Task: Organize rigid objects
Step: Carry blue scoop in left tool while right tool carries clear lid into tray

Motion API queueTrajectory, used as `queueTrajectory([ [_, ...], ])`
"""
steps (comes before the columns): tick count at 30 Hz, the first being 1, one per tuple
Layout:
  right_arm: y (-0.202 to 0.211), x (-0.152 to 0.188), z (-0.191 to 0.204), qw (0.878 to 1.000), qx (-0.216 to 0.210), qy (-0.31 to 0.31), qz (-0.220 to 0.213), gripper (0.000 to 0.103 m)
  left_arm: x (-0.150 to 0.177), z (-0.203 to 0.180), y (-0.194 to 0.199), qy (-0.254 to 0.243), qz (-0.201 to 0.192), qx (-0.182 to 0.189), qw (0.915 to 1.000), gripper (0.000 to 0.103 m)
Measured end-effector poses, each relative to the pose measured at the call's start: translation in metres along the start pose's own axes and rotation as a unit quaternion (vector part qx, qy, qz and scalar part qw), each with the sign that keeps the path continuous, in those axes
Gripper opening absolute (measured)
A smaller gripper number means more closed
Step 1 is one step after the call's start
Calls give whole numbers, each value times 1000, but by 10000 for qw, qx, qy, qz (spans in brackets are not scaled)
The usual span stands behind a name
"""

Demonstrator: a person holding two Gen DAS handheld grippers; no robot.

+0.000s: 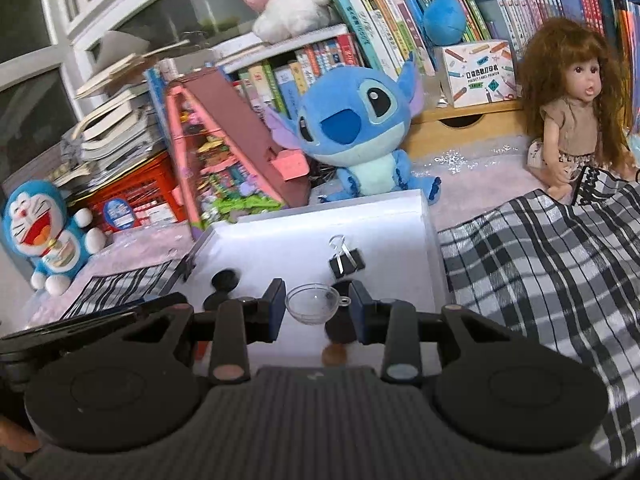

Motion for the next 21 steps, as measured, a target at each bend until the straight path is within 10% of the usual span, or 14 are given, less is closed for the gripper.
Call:
queueTrajectory([
  [21, -102, -63, -10, 9974, 136, -551, 433, 39, -47, 27, -110, 239, 460, -442, 9977, 36],
])
Point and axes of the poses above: each gripper's, at about its wrist camera, not at the fingertips, and y roughly against the way its jaws point, z to its left, x to its underside, the point moved 1 cm from there along -y, roughly the way its jaws point, and after that the axes turned 3 degrees about z, right-handed, at the moved point
